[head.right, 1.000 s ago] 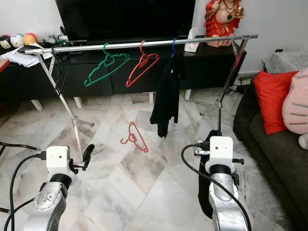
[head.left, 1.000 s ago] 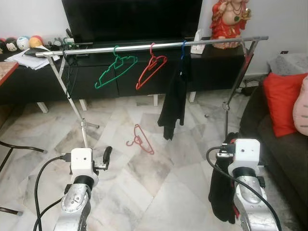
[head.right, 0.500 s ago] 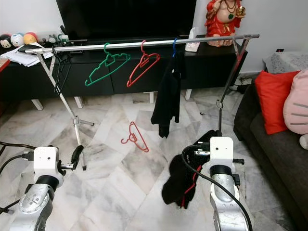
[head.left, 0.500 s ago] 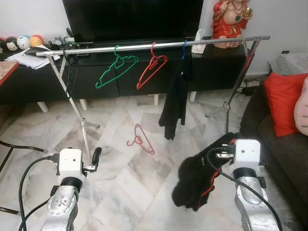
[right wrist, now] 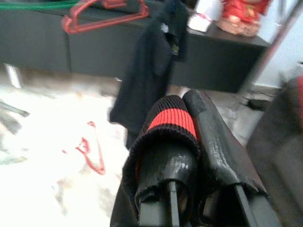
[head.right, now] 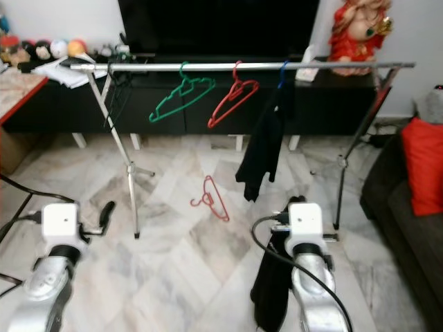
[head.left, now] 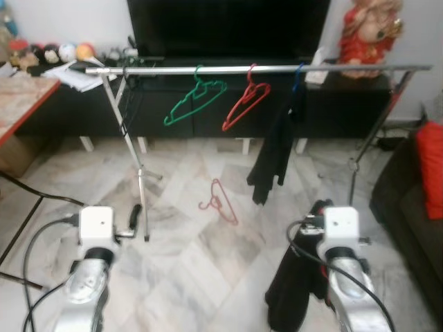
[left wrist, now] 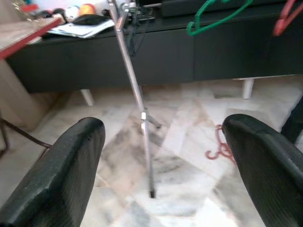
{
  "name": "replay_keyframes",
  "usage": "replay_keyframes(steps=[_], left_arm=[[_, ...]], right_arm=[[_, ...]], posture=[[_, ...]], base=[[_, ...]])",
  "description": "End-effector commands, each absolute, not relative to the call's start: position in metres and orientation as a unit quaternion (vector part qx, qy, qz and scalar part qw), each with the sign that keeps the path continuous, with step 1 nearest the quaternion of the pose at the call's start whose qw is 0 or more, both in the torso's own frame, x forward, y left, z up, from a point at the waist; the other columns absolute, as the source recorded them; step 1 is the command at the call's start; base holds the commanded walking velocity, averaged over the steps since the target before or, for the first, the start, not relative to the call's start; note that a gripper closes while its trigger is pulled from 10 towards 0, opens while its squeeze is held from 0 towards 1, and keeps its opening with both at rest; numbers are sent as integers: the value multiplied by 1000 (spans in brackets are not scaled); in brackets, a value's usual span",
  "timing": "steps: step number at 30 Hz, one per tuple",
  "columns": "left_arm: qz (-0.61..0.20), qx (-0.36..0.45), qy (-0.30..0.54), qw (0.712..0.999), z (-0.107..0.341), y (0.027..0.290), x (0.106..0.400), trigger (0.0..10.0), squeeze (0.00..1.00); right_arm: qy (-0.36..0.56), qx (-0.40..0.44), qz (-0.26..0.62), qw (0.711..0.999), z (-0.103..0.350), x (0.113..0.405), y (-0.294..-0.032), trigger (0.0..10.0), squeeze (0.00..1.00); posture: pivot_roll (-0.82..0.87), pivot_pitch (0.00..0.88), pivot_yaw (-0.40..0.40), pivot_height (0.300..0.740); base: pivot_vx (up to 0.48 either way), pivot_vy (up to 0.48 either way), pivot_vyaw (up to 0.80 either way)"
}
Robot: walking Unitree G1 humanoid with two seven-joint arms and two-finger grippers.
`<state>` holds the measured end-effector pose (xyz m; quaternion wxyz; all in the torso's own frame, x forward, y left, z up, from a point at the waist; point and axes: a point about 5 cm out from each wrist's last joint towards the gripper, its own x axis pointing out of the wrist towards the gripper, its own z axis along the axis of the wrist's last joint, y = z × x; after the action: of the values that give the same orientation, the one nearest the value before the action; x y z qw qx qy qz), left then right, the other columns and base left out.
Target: Hang hanger
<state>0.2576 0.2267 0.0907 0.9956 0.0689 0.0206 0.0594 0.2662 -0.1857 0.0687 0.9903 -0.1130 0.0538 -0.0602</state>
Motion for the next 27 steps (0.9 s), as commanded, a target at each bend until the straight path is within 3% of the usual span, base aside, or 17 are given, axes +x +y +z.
replay_keyframes(steps=[1,27], left_arm=[[45,58,15,997,93,217,262,10000,0],[36,53,18,998,93,212,262,10000,0]], right_arm=[[43,-117,-74,989,73,266,-196,10000,0],[73,-122,-83,986,60,263,-202,10000,0]], posture=[[-108,0,11,740],[-104,0,9,740]], base=[[285,0,0],[293,0,0]])
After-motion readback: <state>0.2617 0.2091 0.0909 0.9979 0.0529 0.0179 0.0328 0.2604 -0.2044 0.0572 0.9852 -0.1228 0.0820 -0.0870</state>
